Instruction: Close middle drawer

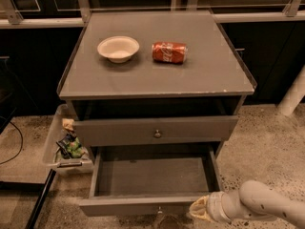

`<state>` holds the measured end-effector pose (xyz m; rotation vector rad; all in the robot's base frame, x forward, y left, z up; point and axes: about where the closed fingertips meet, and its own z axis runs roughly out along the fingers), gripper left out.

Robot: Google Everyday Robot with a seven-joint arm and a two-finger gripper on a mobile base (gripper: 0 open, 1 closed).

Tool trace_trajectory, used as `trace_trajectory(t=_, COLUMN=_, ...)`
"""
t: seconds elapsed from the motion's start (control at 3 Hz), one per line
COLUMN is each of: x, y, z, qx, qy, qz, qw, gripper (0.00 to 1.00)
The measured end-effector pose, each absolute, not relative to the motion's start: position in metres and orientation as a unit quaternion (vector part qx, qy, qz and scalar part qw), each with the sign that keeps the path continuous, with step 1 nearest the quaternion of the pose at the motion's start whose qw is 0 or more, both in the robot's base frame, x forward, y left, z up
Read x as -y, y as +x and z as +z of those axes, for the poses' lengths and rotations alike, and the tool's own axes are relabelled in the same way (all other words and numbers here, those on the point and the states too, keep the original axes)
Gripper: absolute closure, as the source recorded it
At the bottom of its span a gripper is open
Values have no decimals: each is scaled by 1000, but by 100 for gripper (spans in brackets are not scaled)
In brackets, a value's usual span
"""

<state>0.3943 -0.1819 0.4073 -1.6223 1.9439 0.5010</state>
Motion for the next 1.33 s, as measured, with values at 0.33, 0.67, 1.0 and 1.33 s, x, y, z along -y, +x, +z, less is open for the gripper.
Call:
trace_trajectory(t=0.33, x=182, y=394, z=407, qx=-724, qy=-604, qz=187, qw=277, gripper=59)
trace_trajectory(t=0.67, x=182, y=394, z=407, qx=-724, qy=-604, qz=187, qw=277, gripper=35)
trace_trajectory(t=1.0, x=181, y=395, z=402, qx=-727, qy=-600, qz=192, qw=272, gripper=12)
trace_trajectory(t=1.33, x=182, y=403, z=394, qx=-731, qy=-597, qz=186, qw=273, gripper=13)
